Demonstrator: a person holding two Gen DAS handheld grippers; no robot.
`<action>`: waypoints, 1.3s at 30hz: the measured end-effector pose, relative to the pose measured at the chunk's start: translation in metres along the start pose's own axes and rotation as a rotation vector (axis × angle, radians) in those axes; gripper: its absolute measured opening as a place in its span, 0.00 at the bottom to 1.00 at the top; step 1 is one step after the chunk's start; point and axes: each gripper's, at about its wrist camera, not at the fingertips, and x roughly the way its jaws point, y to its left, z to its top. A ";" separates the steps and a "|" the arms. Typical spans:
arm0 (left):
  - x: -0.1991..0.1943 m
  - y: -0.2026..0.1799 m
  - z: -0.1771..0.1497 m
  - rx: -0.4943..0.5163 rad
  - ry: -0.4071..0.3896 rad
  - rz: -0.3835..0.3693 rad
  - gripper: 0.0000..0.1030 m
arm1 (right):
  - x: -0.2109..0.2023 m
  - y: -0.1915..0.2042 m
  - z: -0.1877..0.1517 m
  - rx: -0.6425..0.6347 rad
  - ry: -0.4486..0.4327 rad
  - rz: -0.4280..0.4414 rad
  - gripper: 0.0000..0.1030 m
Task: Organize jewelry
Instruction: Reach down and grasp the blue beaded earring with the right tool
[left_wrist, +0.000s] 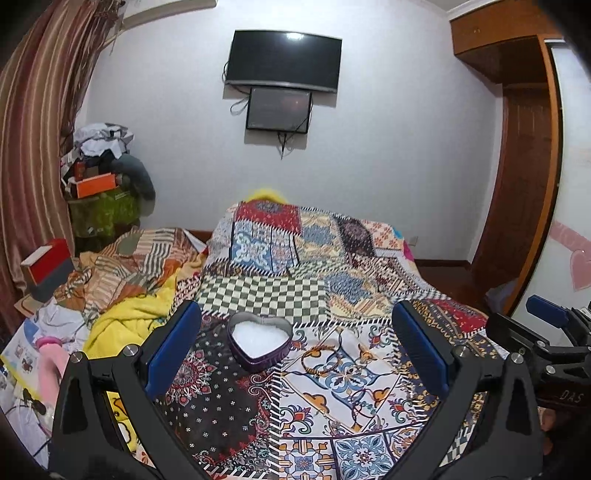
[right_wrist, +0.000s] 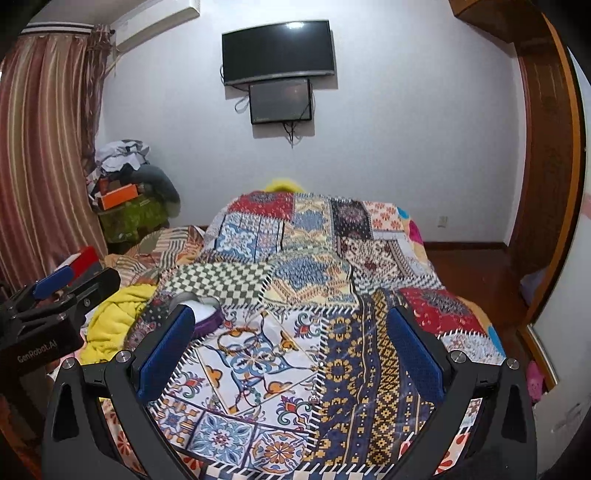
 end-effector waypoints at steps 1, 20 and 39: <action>0.004 0.001 -0.002 -0.001 0.010 0.002 1.00 | 0.006 -0.003 -0.002 0.005 0.020 -0.001 1.00; 0.106 -0.011 -0.062 0.073 0.370 -0.033 0.81 | 0.085 -0.052 -0.057 0.071 0.330 -0.053 0.99; 0.129 -0.019 -0.114 0.094 0.612 -0.213 0.32 | 0.101 -0.035 -0.070 0.039 0.414 0.104 0.50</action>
